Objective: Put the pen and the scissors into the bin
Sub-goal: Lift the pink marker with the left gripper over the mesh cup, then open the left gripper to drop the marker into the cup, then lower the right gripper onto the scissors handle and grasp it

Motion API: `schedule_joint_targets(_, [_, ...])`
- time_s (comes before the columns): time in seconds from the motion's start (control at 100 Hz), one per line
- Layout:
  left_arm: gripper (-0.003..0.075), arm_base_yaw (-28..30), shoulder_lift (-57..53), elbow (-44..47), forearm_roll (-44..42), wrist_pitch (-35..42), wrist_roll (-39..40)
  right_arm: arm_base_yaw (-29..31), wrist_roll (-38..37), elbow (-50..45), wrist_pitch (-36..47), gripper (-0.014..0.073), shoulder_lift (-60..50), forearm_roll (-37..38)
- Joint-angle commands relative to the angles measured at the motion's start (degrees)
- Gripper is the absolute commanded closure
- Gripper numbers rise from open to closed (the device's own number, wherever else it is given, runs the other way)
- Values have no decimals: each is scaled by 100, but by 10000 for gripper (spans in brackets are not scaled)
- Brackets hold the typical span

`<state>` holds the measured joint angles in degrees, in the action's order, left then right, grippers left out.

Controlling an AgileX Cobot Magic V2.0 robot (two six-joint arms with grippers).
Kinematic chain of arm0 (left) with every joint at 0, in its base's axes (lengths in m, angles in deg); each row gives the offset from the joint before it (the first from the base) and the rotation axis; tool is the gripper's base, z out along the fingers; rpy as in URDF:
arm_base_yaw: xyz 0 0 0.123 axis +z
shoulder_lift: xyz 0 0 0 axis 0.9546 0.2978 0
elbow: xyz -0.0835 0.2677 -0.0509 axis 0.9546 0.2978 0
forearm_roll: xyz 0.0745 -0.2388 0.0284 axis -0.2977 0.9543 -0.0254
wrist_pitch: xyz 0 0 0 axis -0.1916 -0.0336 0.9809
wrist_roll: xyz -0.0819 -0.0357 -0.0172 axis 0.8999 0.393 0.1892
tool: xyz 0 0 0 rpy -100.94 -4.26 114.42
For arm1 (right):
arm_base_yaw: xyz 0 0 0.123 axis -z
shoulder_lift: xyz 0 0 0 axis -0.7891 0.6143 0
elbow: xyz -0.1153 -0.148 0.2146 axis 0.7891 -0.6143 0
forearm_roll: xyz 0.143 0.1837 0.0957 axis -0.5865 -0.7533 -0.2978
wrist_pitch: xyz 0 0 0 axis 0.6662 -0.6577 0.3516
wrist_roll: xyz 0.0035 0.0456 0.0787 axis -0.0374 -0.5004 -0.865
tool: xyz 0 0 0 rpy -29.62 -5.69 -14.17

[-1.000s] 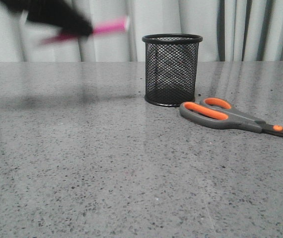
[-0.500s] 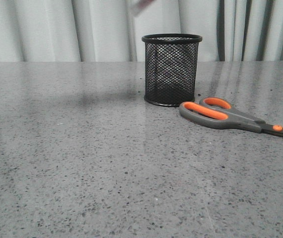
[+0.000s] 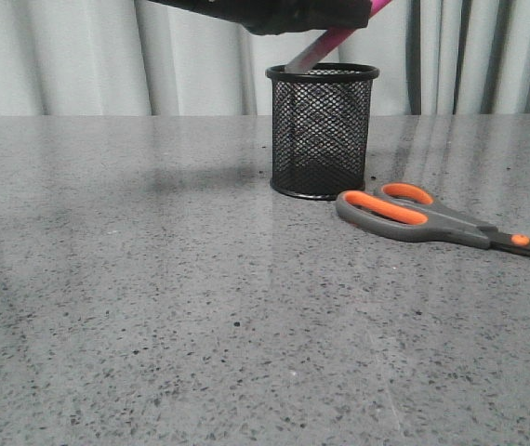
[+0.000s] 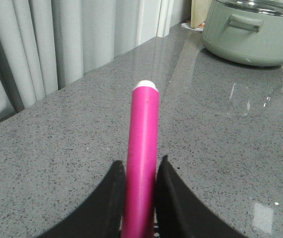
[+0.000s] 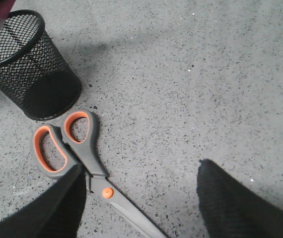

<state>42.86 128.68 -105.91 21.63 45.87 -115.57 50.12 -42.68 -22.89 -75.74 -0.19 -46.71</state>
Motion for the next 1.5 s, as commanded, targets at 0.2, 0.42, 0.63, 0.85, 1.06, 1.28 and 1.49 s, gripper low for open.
schedule_joint_targets(0.2, [361, 73, -456, -290, 250, -287, -8, -5, 67, 208, 332, 162, 23, -53])
schedule_joint_targets(0.42, [668, 538, -1196, -298, -546, -247, 373, -5, 67, 208, 679, 162, 23, -53])
schedule_joint_targets(0.63, [740, 995, -2129, -78, -2115, 300, 1566, -5, 67, 208, 732, 162, 23, -207])
schedule_joint_targets(0.85, [740, 1224, -3427, 1460, -2616, 1581, 2561, -5, 1126, 495, 111, 162, 106, -219])
schedule_joint_targets(1.06, [740, 1535, -4641, 3161, -2421, 2277, 2566, -502, 2051, 1187, -896, 162, 863, -232])
schedule_joint_targets(1.28, [740, 2124, -5583, 4341, -2408, 2277, 2566, -1313, 2568, 1641, -1117, 162, 2066, -57])
schedule_joint_targets(1.49, [739, 2621, -6252, 4868, -2408, 2214, 2566, -1513, 2568, 2169, -1368, 162, 3172, 404])
